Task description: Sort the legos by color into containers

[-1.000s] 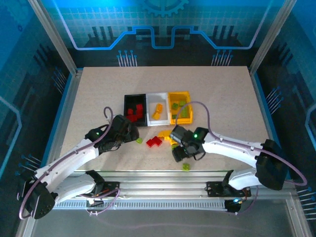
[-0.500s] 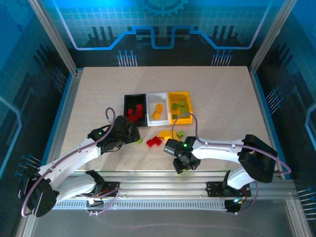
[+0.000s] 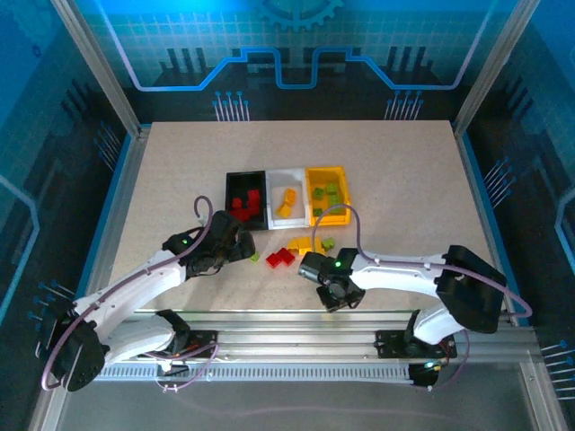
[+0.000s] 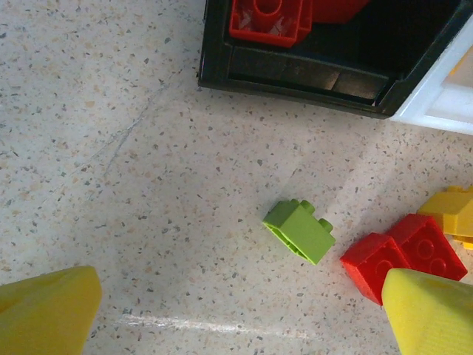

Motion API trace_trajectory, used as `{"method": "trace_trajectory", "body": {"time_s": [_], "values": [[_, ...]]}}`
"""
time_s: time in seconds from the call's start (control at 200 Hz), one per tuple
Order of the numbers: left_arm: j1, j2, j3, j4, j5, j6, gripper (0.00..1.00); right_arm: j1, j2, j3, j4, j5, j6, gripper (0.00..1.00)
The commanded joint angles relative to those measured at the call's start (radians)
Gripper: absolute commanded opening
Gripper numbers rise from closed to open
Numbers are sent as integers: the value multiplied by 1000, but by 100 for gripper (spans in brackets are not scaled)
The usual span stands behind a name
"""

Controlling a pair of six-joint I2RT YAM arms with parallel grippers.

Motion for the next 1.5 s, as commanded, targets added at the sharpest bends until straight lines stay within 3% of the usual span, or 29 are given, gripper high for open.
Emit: {"method": "trace_trajectory", "body": {"time_s": [0.0, 0.09, 0.235, 0.38, 0.605, 0.68, 0.75, 0.895, 1.216, 1.496], "values": [[10, 11, -2, 12, 22, 15, 99, -47, -68, 36, -50, 58, -16, 32], [10, 10, -1, 12, 29, 17, 99, -111, -126, 101, -75, 95, -72, 32], [9, 13, -4, 25, 46, 17, 99, -298, -124, 226, -20, 80, -209, 33], [10, 22, -3, 29, 64, 11, 99, -400, 54, 423, 67, 85, -295, 33], [9, 19, 0, 22, 82, 6, 99, -510, 358, 666, 116, 66, -306, 34], [10, 16, 1, 18, 87, 5, 99, -518, 415, 720, 106, 62, -301, 40], [9, 13, 1, 15, 88, 5, 99, -521, 435, 740, 103, 60, -296, 52], [9, 11, 1, 14, 89, 6, 99, -502, 359, 679, 122, 56, -295, 64], [11, 21, -4, 27, 88, 9, 99, -361, 90, 315, 179, 24, -186, 67], [10, 21, -8, 22, 82, 8, 99, -256, 152, 234, 230, 40, -77, 74]]}}
